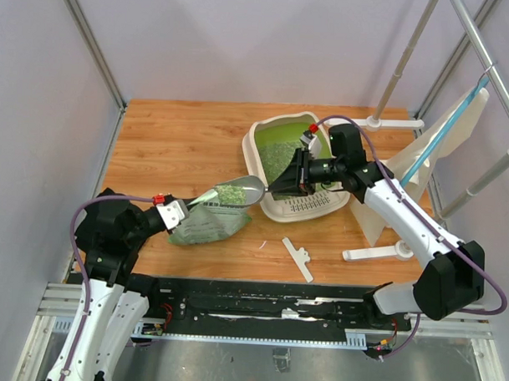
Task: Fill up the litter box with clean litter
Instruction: 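Scoop the cat litter from the cat litter bag, then pour the cat litter into the litter box.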
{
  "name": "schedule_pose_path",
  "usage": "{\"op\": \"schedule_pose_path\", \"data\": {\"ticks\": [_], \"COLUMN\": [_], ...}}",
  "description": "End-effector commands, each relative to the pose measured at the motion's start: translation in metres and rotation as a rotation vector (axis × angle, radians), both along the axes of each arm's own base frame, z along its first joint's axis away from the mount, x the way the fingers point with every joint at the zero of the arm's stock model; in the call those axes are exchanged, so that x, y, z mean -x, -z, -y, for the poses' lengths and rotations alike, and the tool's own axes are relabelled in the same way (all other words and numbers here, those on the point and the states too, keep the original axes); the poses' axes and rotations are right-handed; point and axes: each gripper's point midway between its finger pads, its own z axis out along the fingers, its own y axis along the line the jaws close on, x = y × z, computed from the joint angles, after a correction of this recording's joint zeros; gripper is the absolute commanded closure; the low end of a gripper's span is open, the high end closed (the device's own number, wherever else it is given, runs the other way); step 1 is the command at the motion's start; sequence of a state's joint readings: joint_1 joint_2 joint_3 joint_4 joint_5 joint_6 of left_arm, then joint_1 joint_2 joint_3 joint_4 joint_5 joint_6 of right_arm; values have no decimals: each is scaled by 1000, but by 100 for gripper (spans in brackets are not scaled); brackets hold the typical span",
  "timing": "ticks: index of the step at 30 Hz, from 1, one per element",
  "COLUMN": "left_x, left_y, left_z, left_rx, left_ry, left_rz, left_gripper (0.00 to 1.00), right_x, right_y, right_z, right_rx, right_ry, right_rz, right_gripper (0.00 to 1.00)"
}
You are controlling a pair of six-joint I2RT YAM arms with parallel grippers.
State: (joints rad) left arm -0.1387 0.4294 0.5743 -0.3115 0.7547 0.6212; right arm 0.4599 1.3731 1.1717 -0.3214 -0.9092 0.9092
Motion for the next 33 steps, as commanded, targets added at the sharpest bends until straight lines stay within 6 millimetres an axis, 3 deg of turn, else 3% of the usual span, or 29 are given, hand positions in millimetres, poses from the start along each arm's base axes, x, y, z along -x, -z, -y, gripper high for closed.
{"op": "schedule_pose_path", "data": {"ticks": [1,13,26,33], "left_x": [3,2,-2,-3], "left_y": [-74,-78,-76,-73], "left_z": [-2,-3,-5,-5], "left_rx": [16,46,55,52], "left_ry": [-3,-15,-33,-35], "left_rz": [294,312,315,310], "left_gripper": [100,99,100,99], "right_x": [-9,-12,-17,-34], "right_y": [-15,-10,-31,-39], "right_z": [11,31,59,81], "right_rx": [-15,-58,-112,-107], "right_ry": [37,78,115,218], "right_rz": [66,41,77,109], "right_gripper": [99,99,99,99]}}
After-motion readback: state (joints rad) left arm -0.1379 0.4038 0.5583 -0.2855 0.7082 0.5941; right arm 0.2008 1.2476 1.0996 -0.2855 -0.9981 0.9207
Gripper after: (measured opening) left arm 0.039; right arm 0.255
